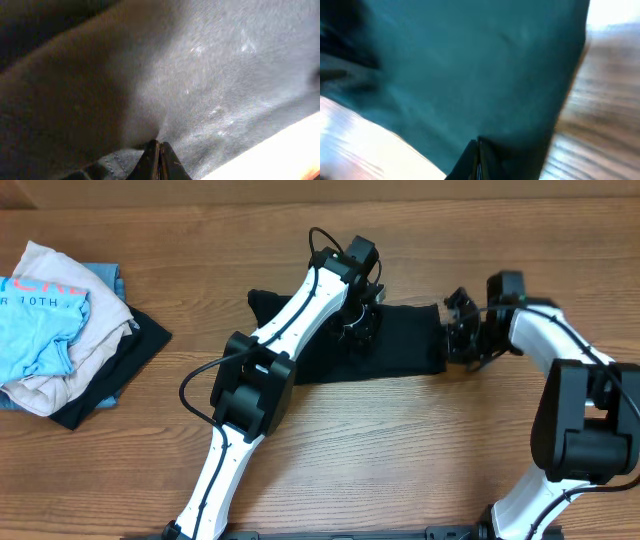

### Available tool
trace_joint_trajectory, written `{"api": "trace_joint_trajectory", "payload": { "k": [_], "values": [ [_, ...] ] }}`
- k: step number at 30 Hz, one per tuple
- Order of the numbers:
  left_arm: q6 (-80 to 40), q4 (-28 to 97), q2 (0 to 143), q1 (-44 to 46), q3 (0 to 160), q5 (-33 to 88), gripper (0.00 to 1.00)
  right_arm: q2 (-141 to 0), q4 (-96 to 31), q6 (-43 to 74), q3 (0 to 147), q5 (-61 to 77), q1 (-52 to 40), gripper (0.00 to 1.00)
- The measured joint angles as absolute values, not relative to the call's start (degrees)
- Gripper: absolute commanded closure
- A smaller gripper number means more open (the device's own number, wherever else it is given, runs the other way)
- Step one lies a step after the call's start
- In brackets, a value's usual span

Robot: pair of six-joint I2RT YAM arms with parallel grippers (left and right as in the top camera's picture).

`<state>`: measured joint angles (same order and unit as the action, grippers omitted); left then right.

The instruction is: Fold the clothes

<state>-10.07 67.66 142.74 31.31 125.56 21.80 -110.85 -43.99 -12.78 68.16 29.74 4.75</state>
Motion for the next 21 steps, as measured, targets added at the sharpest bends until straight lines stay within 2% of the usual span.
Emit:
{"api": "trace_joint_trajectory", "payload": {
  "k": [3, 4, 6, 8, 11, 13, 14, 15, 17, 21],
  "values": [
    [-10.1, 67.7, 142.7, 31.3, 125.8, 21.7, 0.95, -110.0, -35.4, -12.9, 62.2, 30.9, 4.8, 0.92],
    [-10.1, 67.7, 142.7, 31.3, 125.8, 21.6, 0.95, -109.1, -32.6, -12.8, 60.3, 31.5, 4.8, 0.96],
    [-10.1, 67.4, 142.7, 31.3, 125.8, 21.6, 0.96, -108.6, -31.1, -12.6, 59.3, 31.6, 4.8, 0.96],
    [-10.1, 67.3, 142.7, 31.3, 126.0, 21.6, 0.96, -108.6, -32.7, -12.0, 59.9, 31.6, 4.8, 0.96],
    [-10.1, 68.9, 142.8, 31.2, 129.7, 21.4, 0.84, -108.6, -40.5, -11.5, 63.4, 31.5, 4.8, 0.96],
    [-9.9, 70.8, 142.8, 31.0, 133.4, 21.3, 0.83, -108.6, -45.4, -11.1, 67.0, 31.5, 4.8, 0.96],
    [-10.1, 72.9, 142.7, 30.5, 138.3, 21.3, 0.81, -108.6, -50.2, -11.0, 72.5, 31.6, 4.8, 0.85],
    [-10.3, 73.8, 142.6, 30.0, 140.6, 21.2, 0.78, -108.4, -51.8, -10.9, 76.3, 31.6, 4.8, 0.62],
    [-11.0, 76.8, 142.5, 28.9, 143.4, 19.7, 0.76, -108.1, -56.1, -10.6, 81.4, 30.9, 4.8, 0.41],
    [-13.6, 80.6, 142.5, 24.4, 144.5, 14.0, 0.66, -107.0, -56.9, -10.8, 84.6, 25.3, 4.8, 0.34]
  ]
}}
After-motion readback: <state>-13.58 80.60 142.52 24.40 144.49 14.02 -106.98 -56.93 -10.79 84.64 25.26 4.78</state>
